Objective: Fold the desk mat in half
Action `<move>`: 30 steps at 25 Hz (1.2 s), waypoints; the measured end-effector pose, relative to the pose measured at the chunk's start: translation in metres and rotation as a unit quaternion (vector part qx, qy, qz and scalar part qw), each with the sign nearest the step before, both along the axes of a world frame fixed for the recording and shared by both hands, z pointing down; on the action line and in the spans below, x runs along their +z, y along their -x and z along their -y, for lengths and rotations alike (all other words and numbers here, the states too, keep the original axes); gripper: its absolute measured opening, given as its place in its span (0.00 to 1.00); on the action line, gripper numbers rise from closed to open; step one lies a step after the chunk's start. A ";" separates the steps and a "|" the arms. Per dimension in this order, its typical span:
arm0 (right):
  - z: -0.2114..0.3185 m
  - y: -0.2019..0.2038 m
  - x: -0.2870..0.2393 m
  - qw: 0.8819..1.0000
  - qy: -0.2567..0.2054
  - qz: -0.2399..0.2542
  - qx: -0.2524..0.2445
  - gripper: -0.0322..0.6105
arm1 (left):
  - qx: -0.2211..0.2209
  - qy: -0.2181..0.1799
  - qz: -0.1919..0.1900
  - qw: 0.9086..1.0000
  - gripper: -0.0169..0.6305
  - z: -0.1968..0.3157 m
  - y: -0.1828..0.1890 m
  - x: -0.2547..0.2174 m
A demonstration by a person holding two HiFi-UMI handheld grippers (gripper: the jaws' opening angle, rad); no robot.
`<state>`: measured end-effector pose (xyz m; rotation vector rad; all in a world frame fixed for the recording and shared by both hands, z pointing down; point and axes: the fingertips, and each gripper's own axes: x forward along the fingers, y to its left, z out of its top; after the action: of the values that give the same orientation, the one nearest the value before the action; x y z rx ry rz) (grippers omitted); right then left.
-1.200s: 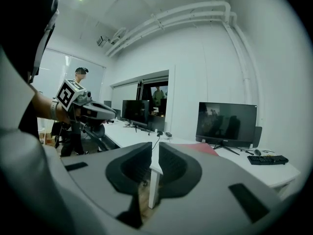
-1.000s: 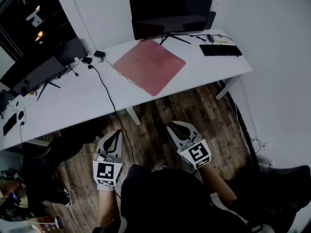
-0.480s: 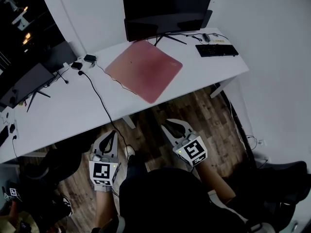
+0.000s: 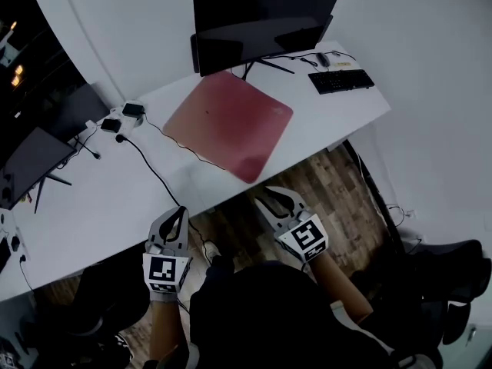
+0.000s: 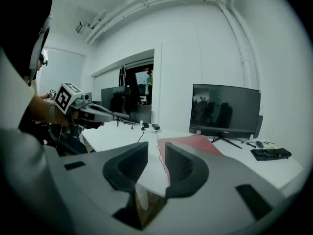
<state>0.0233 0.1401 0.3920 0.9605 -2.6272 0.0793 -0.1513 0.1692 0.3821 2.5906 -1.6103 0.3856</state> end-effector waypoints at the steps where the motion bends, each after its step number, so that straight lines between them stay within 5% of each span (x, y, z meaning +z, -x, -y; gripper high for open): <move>1: 0.006 0.005 0.002 1.000 0.002 -0.002 0.006 0.20 | 0.006 0.003 -0.002 1.000 0.03 0.007 0.005 0.002; 15: 0.045 0.041 0.041 0.995 0.036 -0.047 0.080 0.29 | 0.105 0.039 -0.011 0.994 0.03 0.075 0.038 0.037; 30: 0.071 0.013 0.109 0.989 0.086 -0.084 0.085 0.34 | 0.138 0.094 0.017 0.986 0.03 0.094 0.008 0.078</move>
<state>0.0107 0.0693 0.5011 1.0777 -2.3401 0.2514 -0.1598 0.0751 0.4604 2.6741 -1.1584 0.5724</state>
